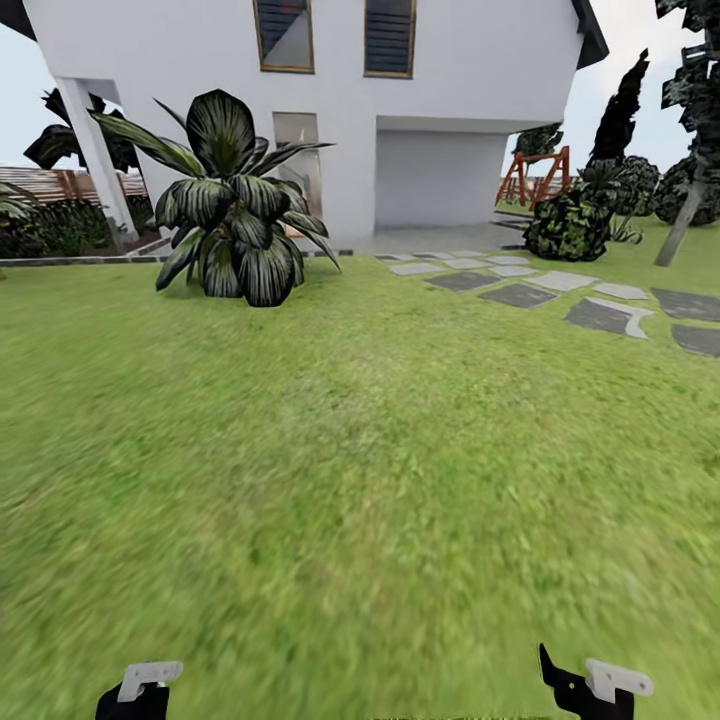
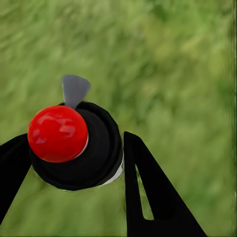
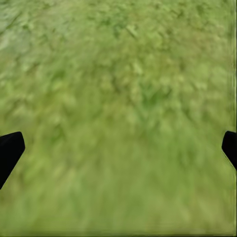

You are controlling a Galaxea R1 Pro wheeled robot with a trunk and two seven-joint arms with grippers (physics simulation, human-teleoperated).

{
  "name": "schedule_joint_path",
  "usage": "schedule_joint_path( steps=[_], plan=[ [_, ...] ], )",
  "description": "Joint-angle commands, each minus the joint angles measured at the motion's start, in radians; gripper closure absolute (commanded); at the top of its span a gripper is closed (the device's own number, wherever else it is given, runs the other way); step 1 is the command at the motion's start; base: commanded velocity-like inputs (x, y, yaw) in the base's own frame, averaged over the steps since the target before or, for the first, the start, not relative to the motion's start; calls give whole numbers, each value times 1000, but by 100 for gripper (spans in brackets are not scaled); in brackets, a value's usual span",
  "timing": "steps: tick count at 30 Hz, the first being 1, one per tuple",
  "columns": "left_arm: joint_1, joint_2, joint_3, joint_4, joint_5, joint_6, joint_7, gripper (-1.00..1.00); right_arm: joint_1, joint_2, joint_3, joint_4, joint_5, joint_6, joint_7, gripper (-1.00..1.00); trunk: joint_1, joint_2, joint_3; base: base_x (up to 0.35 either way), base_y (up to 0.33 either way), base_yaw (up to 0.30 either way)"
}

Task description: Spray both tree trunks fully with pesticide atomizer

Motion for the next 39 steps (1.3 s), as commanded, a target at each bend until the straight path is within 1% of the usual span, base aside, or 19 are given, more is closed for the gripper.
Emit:
schedule_joint_path(
  steps=[1,15,39],
  plan=[
    [0,0,0,0,0,0,0,100,0,0,0,0,0,0,0,-100,0,0,-1,0,0,-260],
    [0,0,0,0,0,0,0,100,0,0,0,1,0,0,0,-100,0,0,-12,0,0,-267],
    [0,0,0,0,0,0,0,100,0,-1,-2,1,0,0,0,-100,0,0,-12,0,0,-288]
  ],
)
